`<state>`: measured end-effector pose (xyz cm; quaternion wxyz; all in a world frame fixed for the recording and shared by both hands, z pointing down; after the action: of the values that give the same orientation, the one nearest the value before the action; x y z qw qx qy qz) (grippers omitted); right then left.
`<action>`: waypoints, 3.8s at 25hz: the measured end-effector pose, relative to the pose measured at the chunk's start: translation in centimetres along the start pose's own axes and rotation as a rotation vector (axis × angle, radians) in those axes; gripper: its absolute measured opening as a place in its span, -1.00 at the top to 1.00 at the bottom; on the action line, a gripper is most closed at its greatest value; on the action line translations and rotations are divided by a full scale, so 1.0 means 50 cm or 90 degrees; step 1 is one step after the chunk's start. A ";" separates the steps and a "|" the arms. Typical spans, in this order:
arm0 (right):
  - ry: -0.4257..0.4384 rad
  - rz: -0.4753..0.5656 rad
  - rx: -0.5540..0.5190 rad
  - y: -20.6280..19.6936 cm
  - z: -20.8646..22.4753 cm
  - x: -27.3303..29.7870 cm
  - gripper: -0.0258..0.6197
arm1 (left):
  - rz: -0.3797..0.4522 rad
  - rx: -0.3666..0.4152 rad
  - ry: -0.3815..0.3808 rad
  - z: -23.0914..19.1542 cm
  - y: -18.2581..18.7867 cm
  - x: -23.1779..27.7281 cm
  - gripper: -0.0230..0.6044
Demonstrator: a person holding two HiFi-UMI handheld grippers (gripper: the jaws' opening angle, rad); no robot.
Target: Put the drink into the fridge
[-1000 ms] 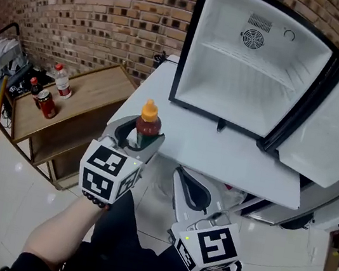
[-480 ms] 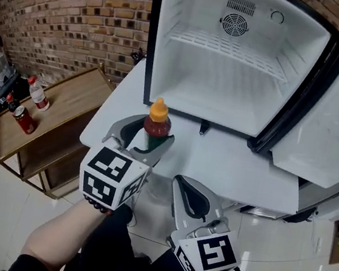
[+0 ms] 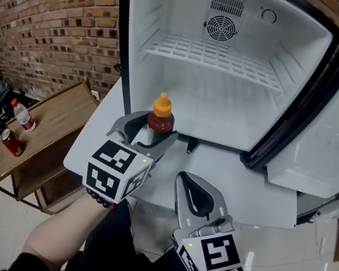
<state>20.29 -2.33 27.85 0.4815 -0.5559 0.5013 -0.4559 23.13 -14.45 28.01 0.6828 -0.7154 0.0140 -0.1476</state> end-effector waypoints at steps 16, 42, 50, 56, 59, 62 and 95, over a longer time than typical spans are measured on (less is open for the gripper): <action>-0.036 0.009 -0.008 0.004 0.137 0.099 0.92 | -0.009 -0.027 0.001 -0.096 0.025 0.182 0.03; -0.042 -0.010 0.007 -0.026 0.195 0.130 0.92 | -0.024 -0.044 0.049 -0.179 0.014 0.291 0.03; -0.031 -0.016 0.007 -0.022 0.183 0.125 0.92 | -0.030 -0.047 0.032 -0.159 0.013 0.280 -0.04; -0.030 -0.009 0.005 -0.006 0.165 0.100 0.92 | -0.031 -0.058 0.032 -0.134 0.002 0.236 -0.05; -0.027 -0.011 0.004 -0.007 0.144 0.080 0.92 | -0.022 -0.063 0.029 -0.114 0.002 0.204 -0.05; -0.022 -0.015 0.003 -0.012 0.116 0.055 0.92 | -0.009 -0.069 0.026 -0.089 0.000 0.163 -0.05; 0.291 0.034 -0.019 0.082 -0.542 0.053 0.92 | 0.016 -0.114 0.364 -0.305 -0.197 -0.648 0.28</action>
<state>-6.77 -7.25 27.12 0.3593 -0.4319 0.6183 -0.5496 -13.15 -21.44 31.83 0.5873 -0.7018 0.2279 -0.3327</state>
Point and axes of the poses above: the fingertips, and each gripper's own axes: x forward along the fingers, z to its right, y out of its top, the point moved 1 cm from there along -x, backward along the fingers, and after that the axes turned 6 degrees about -x, right-handed, at the moved point
